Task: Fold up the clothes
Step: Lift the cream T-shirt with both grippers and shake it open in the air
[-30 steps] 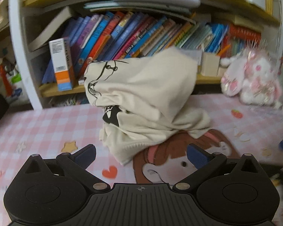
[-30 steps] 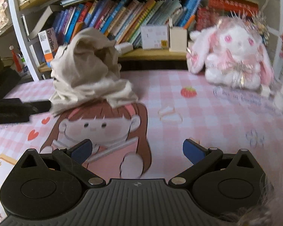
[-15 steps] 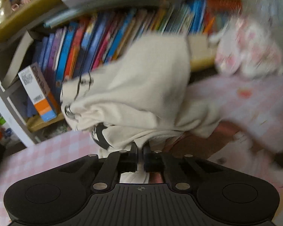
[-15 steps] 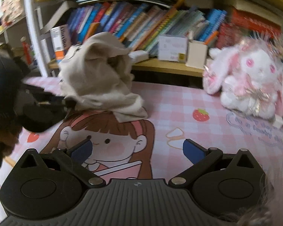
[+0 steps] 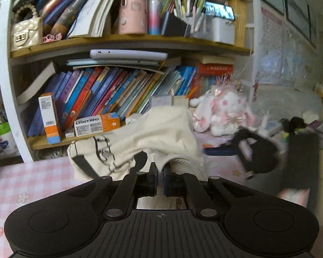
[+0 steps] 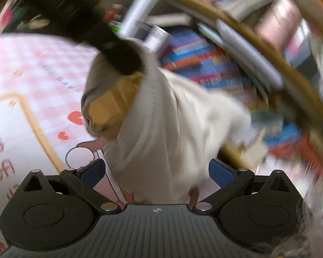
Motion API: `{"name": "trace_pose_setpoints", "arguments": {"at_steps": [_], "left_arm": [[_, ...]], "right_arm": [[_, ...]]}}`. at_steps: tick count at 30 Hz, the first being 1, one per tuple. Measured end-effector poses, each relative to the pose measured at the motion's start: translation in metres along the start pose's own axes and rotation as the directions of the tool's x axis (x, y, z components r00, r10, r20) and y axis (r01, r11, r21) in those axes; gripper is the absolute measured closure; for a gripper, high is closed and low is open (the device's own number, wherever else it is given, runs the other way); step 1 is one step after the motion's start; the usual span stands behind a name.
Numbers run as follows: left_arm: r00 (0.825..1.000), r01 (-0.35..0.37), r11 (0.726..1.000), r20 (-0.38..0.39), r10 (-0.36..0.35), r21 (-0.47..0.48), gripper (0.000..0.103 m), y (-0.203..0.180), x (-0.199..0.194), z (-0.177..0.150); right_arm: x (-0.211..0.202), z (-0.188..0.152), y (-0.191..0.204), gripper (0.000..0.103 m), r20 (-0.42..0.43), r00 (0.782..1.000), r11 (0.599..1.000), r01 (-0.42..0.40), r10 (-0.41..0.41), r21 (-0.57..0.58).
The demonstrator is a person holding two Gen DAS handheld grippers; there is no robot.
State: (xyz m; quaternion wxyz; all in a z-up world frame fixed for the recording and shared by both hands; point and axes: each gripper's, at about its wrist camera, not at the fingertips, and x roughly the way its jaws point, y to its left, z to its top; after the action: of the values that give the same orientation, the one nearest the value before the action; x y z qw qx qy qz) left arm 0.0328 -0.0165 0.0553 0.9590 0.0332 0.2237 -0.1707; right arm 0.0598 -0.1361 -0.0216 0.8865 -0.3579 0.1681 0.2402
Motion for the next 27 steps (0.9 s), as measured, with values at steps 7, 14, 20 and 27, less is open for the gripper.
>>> {"name": "trace_pose_setpoints", "arguments": {"at_steps": [7,14,20,27], "left_arm": [[0.999,-0.023,0.999,0.026,0.023,-0.025,0.097,0.020,-0.035,-0.008],[1.000,-0.009,0.999,-0.026,0.008,-0.050,0.038,0.018,-0.036,-0.048],[0.996,-0.086,0.996,-0.034,0.087,0.031,0.036,-0.009,-0.019,-0.067],[0.965,-0.261,0.965,0.034,0.259,0.039,0.036,-0.003,0.002,-0.061]], "right_arm": [[-0.018,0.015,0.017,0.080,0.011,1.000,0.980,0.010,-0.008,-0.201],[-0.057,0.082,-0.035,0.089,0.106,0.994,0.992,0.020,-0.006,-0.126],[-0.073,0.124,-0.066,0.090,0.165,0.986,0.994,0.056,-0.039,-0.098],[-0.085,0.131,-0.071,0.090,0.164,0.985,0.987,0.084,-0.062,-0.133]]}}
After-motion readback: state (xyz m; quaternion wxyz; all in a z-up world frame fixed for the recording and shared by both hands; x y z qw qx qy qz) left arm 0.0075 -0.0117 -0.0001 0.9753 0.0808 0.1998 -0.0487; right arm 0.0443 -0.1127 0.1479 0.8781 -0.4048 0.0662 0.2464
